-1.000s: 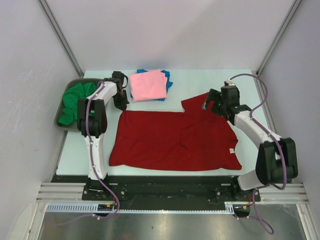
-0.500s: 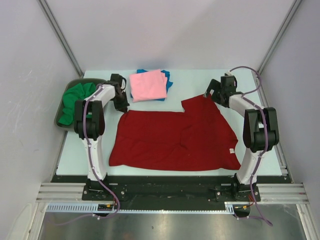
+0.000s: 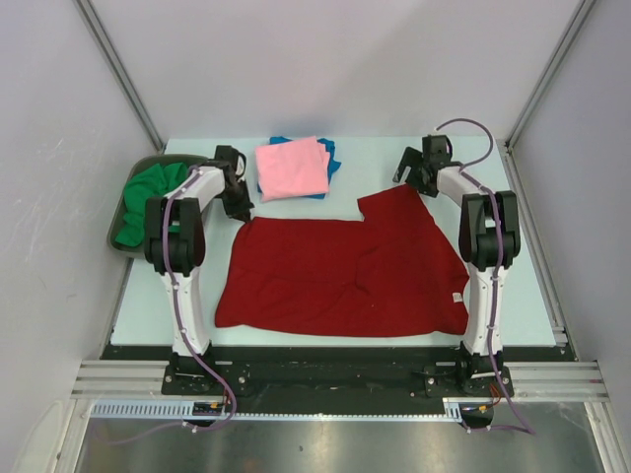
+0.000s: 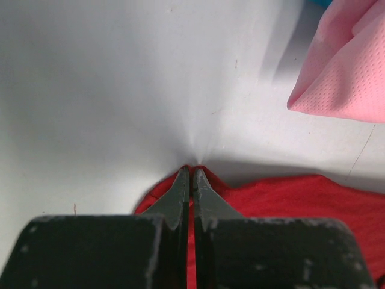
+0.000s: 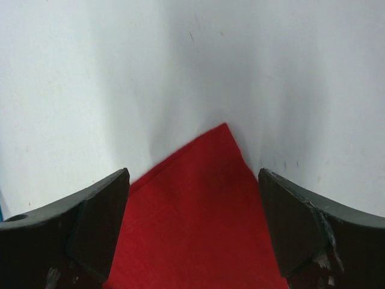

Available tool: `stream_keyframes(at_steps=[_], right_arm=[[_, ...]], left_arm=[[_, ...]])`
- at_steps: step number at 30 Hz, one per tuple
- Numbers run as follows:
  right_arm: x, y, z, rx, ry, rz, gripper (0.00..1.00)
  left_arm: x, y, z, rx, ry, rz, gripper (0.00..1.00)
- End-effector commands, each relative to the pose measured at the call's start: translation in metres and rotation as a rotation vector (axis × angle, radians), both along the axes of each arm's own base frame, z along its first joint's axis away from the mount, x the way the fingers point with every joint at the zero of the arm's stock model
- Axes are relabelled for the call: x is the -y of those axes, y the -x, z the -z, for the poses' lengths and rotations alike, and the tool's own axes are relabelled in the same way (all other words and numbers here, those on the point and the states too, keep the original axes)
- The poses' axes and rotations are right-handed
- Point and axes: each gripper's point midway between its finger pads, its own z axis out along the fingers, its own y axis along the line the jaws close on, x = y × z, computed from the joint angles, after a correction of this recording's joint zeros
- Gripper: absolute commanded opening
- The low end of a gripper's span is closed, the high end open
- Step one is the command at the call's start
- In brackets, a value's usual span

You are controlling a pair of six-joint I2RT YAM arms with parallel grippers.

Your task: Fold and stack the t-shirts

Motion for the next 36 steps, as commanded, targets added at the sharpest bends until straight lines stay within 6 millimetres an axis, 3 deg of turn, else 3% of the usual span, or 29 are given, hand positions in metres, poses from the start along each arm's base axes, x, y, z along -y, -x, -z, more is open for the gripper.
stream_keyframes(at_steps=[1, 4, 6, 14, 16, 22, 23, 25, 26, 27, 31, 33, 34, 35, 36], right_arm=[[0.000, -0.014, -0.013, 0.011, 0.059, -0.029, 0.92], [0.003, -0.014, -0.001, -0.029, 0.067, -0.029, 0.90], [0.003, -0.010, 0.007, -0.052, 0.057, -0.031, 0.81], [0.008, 0.017, 0.037, -0.148, 0.061, -0.021, 0.72], [0.011, 0.023, 0.045, -0.170, 0.062, -0.013, 0.66], [0.018, 0.030, 0.050, -0.193, 0.056, 0.017, 0.31], [0.018, 0.030, 0.050, -0.195, 0.054, 0.021, 0.21], [0.018, 0.030, 0.051, -0.198, 0.052, 0.023, 0.14], [0.019, 0.028, 0.049, -0.190, 0.050, 0.026, 0.02], [0.020, 0.027, 0.049, -0.191, 0.048, 0.030, 0.00], [0.027, 0.026, 0.028, -0.145, 0.082, 0.052, 0.00], [0.034, 0.025, 0.001, -0.090, 0.092, 0.074, 0.00], [0.036, 0.032, 0.002, -0.092, 0.089, 0.080, 0.00], [0.036, 0.031, -0.023, -0.043, 0.074, 0.082, 0.00], [0.041, 0.036, -0.028, -0.035, 0.070, 0.095, 0.00]], left_arm=[[-0.002, -0.005, -0.022, 0.054, 0.030, -0.009, 0.00], [-0.004, -0.004, -0.021, 0.051, 0.032, -0.014, 0.00], [-0.005, -0.004, -0.020, 0.050, 0.035, -0.021, 0.00], [-0.014, 0.000, -0.017, 0.043, 0.041, -0.053, 0.00], [-0.015, 0.000, -0.018, 0.044, 0.050, -0.058, 0.00], [-0.019, 0.002, -0.017, 0.041, 0.071, -0.080, 0.00], [-0.019, 0.002, -0.017, 0.042, 0.071, -0.081, 0.00], [-0.019, 0.003, -0.016, 0.040, 0.072, -0.084, 0.00], [-0.019, 0.003, -0.018, 0.045, 0.073, -0.084, 0.00], [-0.021, 0.003, -0.018, 0.045, 0.065, -0.088, 0.00], [-0.033, 0.000, -0.033, 0.088, 0.065, -0.123, 0.00], [-0.036, 0.000, -0.046, 0.120, 0.067, -0.131, 0.00], [-0.036, -0.001, -0.051, 0.135, 0.077, -0.131, 0.00], [-0.036, -0.001, -0.060, 0.154, 0.081, -0.132, 0.00], [-0.037, 0.001, -0.062, 0.158, 0.075, -0.138, 0.00]])
